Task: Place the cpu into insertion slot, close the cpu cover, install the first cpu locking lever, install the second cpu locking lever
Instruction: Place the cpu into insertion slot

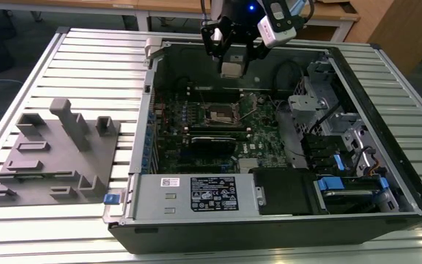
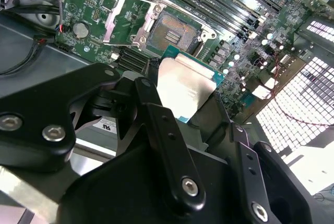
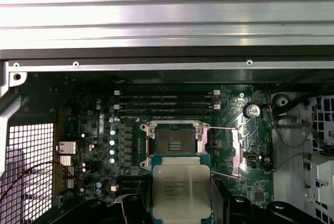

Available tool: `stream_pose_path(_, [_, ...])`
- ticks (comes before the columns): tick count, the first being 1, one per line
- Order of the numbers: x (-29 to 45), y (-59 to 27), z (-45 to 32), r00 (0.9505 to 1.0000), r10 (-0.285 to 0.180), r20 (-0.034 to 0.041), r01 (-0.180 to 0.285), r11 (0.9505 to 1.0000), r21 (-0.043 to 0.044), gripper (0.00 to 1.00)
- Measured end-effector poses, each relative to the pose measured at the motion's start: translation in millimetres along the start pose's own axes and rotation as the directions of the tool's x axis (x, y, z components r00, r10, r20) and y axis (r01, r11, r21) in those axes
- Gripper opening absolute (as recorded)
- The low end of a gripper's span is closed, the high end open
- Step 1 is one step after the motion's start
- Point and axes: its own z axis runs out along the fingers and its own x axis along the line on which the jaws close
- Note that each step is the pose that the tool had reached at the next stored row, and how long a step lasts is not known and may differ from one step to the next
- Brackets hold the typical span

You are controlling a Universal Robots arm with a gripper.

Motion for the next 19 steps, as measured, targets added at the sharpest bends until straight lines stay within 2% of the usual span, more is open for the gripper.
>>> stream_pose_path(10, [-0.1,-0.1,1.3,1.0000,0.000,0.0001,0.000,1.0000,0.0000,0.54])
stream_pose_path(19, [1.2,-1.1,13.4,1.0000,-0.002,0.0069,0.002,1.0000,-0.0001,0.54])
